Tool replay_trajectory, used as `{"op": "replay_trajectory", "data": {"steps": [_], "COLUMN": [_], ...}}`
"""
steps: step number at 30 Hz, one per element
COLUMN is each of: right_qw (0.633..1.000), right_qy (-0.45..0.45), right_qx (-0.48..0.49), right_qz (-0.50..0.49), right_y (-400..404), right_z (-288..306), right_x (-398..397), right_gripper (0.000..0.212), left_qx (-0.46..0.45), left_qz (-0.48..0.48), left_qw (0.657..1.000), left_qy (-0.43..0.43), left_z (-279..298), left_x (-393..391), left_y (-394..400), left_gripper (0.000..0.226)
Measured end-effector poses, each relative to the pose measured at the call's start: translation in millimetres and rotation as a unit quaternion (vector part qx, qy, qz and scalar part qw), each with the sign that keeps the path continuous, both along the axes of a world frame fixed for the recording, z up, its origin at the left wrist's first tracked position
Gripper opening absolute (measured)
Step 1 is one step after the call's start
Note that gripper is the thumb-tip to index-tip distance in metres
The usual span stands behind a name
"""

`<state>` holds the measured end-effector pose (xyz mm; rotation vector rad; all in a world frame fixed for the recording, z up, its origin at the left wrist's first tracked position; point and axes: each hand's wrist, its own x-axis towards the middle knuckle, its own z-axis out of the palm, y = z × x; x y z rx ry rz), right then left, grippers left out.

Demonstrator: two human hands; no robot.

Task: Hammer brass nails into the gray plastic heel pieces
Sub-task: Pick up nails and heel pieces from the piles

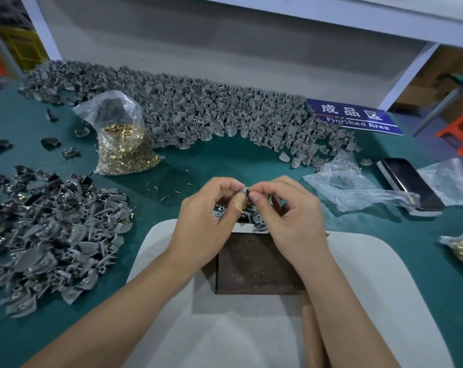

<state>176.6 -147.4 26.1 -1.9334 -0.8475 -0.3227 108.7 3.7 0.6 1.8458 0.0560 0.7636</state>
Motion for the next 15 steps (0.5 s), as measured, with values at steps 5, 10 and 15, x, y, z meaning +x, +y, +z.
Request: {"op": "replay_trajectory", "data": {"steps": [5,10,15], "right_qw": [1.000,1.000,0.999], "right_qy": [-0.018,0.005,0.027], "right_qx": [0.009,0.022,0.019], "right_qz": [-0.010,0.000,0.014], "right_y": [0.2,0.8,-0.1], "right_z": [-0.8,0.8,2.9], "right_x": [-0.3,0.8,0.7], "right_gripper": [0.011,0.010,0.012], "left_qx": [-0.014,-0.006,0.017], "left_qz": [-0.021,-0.034,-0.030], "left_qw": [1.000,0.999,0.999], "left_qy": [-0.006,-0.002,0.001], "left_z": [4.0,3.7,0.5], "left_x": [0.1,0.5,1.1], "left_y": [-0.8,-0.2,1.3], "left_gripper": [0.023,0.022,0.020]}}
